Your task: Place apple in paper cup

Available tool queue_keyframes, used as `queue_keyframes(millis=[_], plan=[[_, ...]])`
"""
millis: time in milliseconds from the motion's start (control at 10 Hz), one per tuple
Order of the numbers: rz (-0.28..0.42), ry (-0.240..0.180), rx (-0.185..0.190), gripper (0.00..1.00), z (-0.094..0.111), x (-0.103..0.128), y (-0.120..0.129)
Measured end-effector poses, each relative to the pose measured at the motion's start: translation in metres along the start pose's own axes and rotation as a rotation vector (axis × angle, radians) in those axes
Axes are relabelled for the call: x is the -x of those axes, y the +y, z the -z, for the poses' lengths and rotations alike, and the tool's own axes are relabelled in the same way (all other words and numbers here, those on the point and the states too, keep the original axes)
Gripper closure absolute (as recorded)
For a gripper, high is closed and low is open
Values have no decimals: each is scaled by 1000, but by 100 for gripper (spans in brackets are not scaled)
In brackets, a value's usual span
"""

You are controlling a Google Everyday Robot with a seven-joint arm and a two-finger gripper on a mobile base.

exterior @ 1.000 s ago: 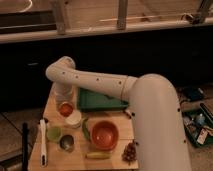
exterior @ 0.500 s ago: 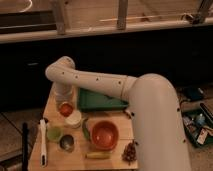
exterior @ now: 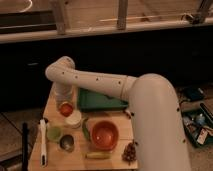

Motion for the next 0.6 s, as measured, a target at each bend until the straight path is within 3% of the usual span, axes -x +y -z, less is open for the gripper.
queue_keyframes(millis=[400,600], plan=[[7,-1,3,62,-1,0,-1],[11,-2,4,68,0,0,0]])
